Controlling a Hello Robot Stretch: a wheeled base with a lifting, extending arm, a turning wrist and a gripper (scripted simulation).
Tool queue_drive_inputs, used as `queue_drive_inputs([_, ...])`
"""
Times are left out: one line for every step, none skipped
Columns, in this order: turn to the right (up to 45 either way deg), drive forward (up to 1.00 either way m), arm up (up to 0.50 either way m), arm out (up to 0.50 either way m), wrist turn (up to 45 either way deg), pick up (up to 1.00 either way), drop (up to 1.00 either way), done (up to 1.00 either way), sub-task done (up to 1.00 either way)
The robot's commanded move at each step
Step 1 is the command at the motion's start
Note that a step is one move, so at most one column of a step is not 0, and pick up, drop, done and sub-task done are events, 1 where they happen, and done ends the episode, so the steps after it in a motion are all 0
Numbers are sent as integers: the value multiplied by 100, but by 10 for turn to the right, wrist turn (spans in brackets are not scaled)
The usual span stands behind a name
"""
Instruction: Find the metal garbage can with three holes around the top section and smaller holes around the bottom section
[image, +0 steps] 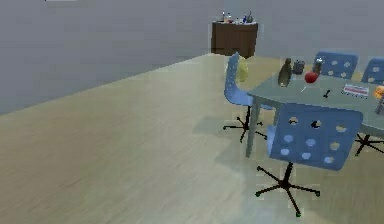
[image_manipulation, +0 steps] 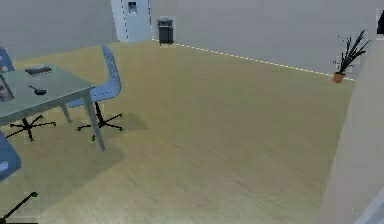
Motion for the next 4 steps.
queue_drive_inputs([450, 0, 0, 0, 0, 0, 0, 0, 0])
queue_drive_inputs([450, 0, 0, 0, 0, 0, 0, 0, 0])
queue_drive_inputs([90, 0, 0, 0, 0, 0, 0, 0, 0])
queue_drive_inputs([0, 25, 0, 0, 0, 0, 0, 0, 0])
